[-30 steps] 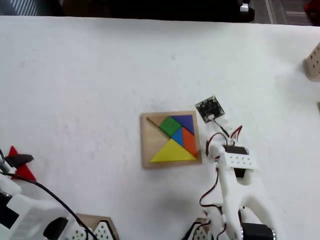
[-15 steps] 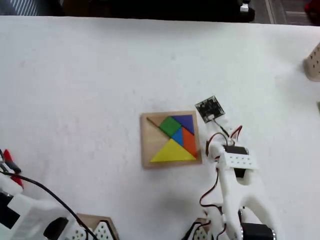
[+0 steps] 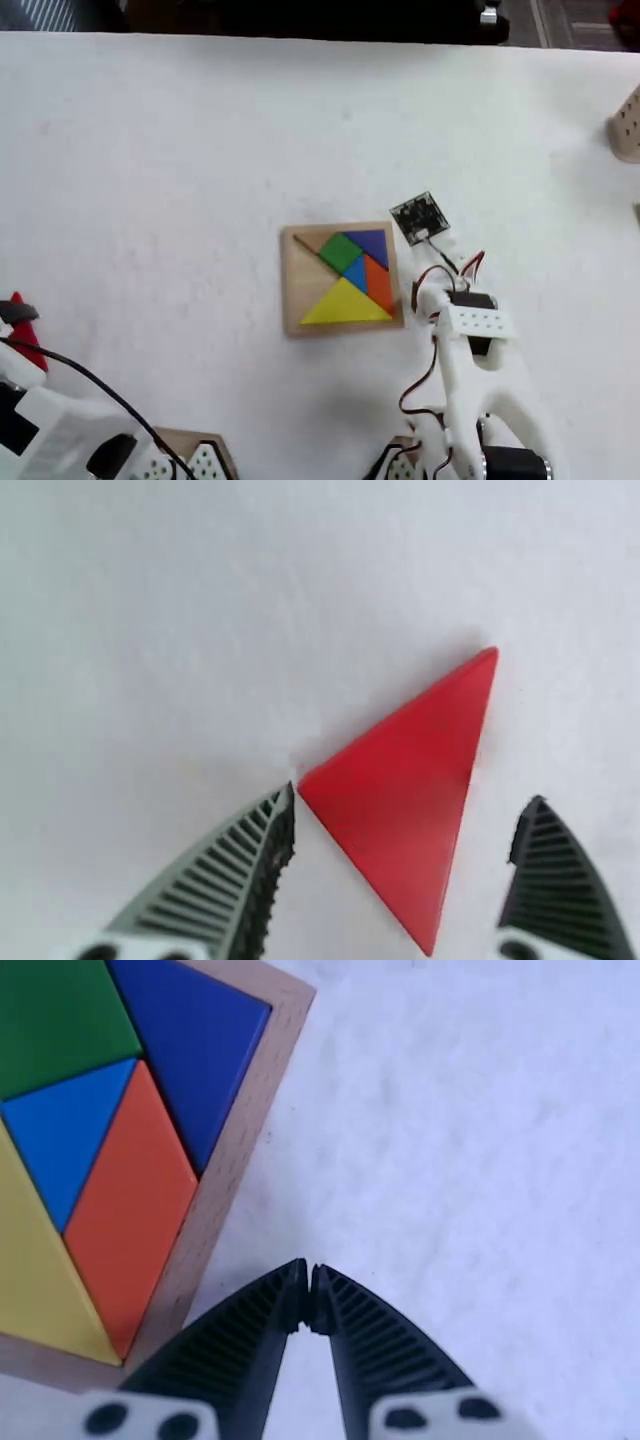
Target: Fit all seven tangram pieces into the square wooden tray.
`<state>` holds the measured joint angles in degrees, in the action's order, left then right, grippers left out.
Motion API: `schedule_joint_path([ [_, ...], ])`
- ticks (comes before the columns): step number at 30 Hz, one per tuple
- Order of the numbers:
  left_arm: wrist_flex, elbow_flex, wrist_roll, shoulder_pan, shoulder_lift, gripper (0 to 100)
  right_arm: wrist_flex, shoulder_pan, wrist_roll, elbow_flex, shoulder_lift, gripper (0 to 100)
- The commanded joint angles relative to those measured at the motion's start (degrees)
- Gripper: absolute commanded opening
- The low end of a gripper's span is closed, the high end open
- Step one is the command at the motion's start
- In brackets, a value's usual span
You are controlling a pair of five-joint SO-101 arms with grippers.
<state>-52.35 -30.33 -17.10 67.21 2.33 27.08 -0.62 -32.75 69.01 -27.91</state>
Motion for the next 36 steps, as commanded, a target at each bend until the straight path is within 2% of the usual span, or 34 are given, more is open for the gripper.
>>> schedule_joint_path([
  [1,0.79,4.66,-5.8,1.1,-2.51,34,0.31,0.48,-0.88,-0.18,-1.98,1.8],
  [5,0.79,4.31,-11.52,-0.22,-2.24,34,0.31,0.48,-0.88,-0.18,-1.98,1.8],
  [10,0.88,2.64,-14.42,-2.24,1.36,33,1.1,0.48,-0.88,-0.18,-1.98,1.8],
  [20,0.79,10.55,-14.24,-1.01,15.25,30,1.1,0.48,-0.88,-0.18,-1.98,1.8],
  [36,-9.14,11.34,-14.77,1.01,12.97,31,1.1,0.48,-0.88,-0.26,-1.98,1.8],
])
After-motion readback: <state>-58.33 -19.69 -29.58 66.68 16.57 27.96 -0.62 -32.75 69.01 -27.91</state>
